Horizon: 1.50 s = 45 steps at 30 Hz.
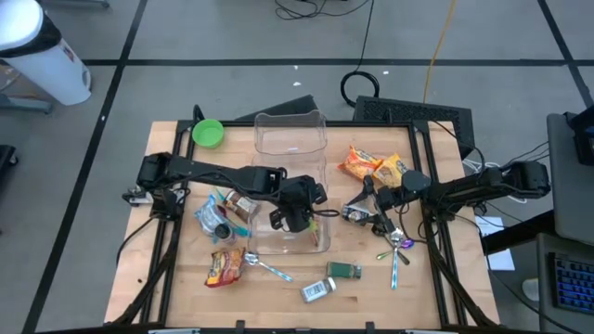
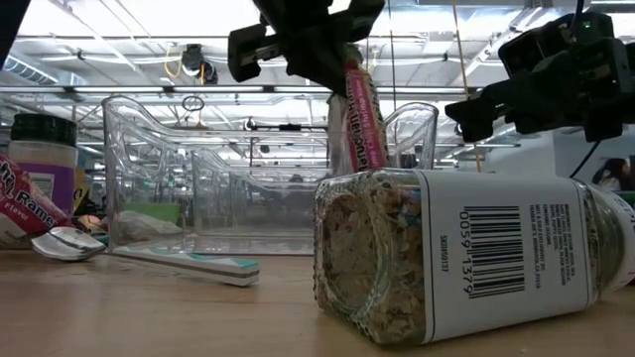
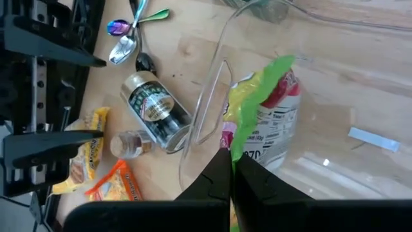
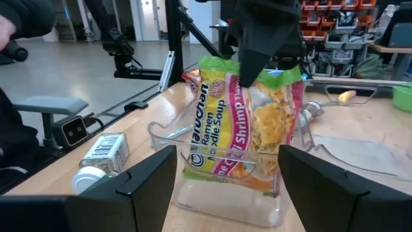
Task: Pick & Place Food Item
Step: Put the green noodle pack into the bottom transparent bin
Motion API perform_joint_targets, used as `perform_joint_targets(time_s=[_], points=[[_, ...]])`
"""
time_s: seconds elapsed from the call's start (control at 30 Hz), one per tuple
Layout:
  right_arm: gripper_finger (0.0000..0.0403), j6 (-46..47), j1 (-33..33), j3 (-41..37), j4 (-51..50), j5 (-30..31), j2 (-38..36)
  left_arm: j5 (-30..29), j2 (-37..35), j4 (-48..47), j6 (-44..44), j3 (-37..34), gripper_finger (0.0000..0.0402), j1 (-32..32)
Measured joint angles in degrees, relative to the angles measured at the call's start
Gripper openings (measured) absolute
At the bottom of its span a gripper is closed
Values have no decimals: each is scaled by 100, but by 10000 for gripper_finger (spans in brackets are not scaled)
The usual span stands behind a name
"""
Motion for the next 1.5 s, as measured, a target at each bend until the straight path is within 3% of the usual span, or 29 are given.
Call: perform_joint_targets(time_s=[0.33, 1.5], points=[[263, 38, -8, -2, -96, -7, 2, 138, 430, -155, 21, 267, 2, -23], [263, 23, -8, -2, -245, -7, 2, -102, 570, -202, -341, 487, 24, -28]])
